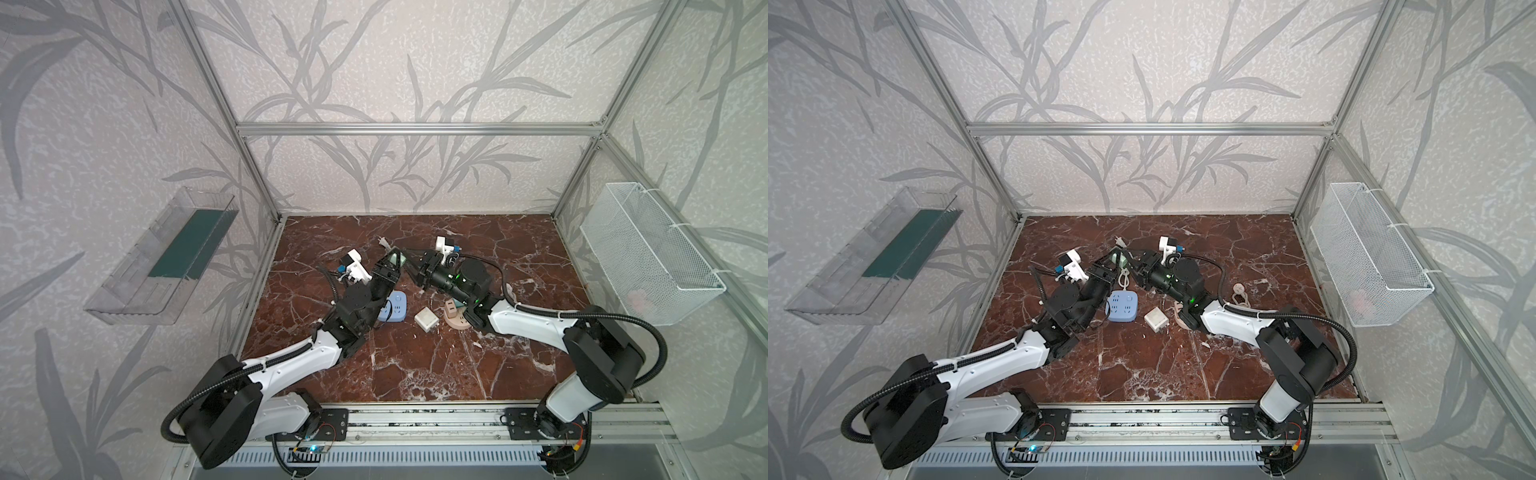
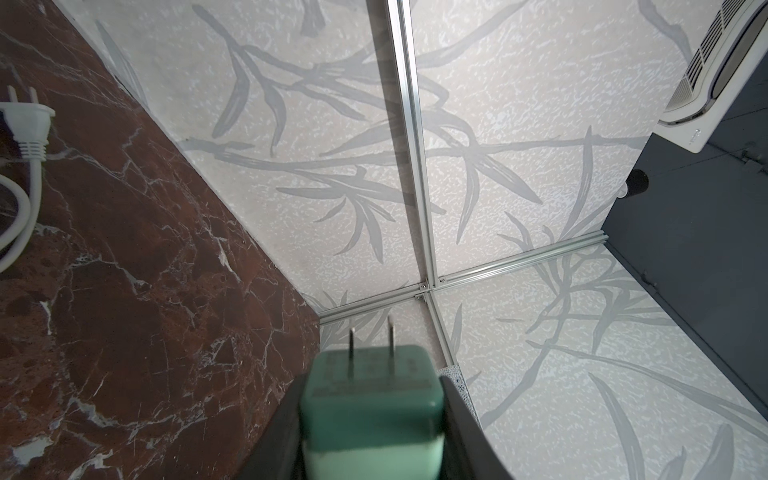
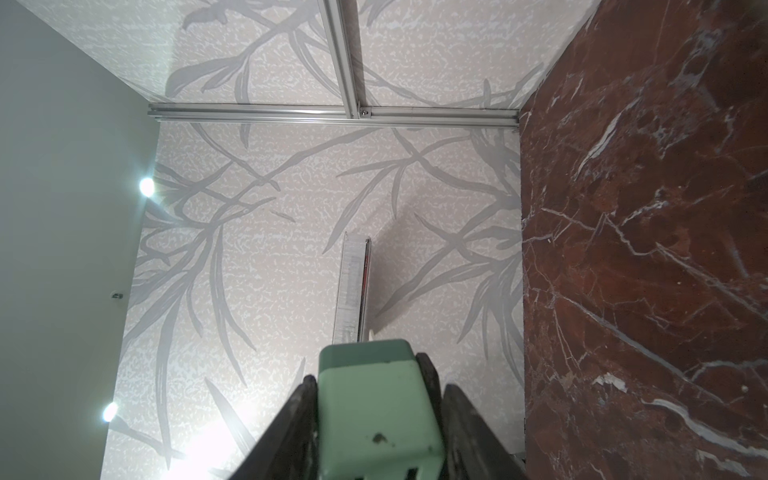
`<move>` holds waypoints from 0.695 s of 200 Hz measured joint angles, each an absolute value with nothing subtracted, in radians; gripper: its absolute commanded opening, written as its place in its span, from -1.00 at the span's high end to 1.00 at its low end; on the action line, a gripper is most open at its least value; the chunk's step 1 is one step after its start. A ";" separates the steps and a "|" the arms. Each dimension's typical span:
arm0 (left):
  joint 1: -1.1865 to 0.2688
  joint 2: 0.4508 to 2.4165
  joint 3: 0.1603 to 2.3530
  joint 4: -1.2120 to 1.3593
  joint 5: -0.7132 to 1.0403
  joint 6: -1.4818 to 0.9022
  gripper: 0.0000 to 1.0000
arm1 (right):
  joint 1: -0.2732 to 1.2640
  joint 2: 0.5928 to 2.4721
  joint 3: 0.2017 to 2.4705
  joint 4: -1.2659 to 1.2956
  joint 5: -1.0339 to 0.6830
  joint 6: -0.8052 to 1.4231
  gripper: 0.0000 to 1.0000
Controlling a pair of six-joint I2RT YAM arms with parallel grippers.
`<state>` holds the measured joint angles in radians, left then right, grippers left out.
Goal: Insert the plug
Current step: 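Grasp the green plug with the right gripper and open the left gripper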
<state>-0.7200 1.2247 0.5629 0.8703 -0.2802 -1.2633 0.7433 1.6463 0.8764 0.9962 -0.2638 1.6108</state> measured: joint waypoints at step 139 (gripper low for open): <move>-0.726 1.254 0.548 0.992 -0.327 -1.223 1.00 | 0.768 1.668 0.896 1.050 -0.242 1.679 0.16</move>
